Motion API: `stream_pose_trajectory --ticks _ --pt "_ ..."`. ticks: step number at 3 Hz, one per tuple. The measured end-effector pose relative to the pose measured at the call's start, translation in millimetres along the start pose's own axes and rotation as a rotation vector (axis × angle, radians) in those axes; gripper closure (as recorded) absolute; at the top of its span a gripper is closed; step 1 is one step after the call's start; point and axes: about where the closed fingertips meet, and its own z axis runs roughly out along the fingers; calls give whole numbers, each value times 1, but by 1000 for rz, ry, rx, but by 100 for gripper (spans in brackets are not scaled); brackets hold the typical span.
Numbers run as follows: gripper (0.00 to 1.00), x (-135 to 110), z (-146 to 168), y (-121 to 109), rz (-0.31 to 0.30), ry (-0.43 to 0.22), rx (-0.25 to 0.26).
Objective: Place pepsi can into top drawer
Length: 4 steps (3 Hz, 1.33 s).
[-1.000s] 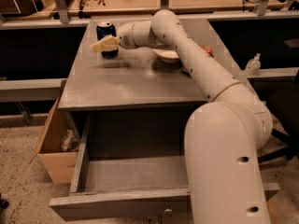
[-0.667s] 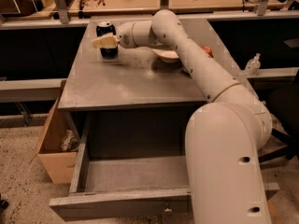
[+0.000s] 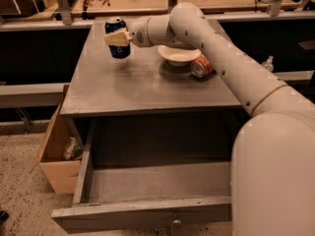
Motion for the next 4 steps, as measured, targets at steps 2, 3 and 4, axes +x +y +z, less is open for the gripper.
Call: stream_pose_trajectory --ticks 2,3,4 --pt "100 -33 -117 133 65 -56 -203" --pt "100 -39 -152 175 124 -91 -296" --pt "100 -40 -157 177 132 -98 -301"
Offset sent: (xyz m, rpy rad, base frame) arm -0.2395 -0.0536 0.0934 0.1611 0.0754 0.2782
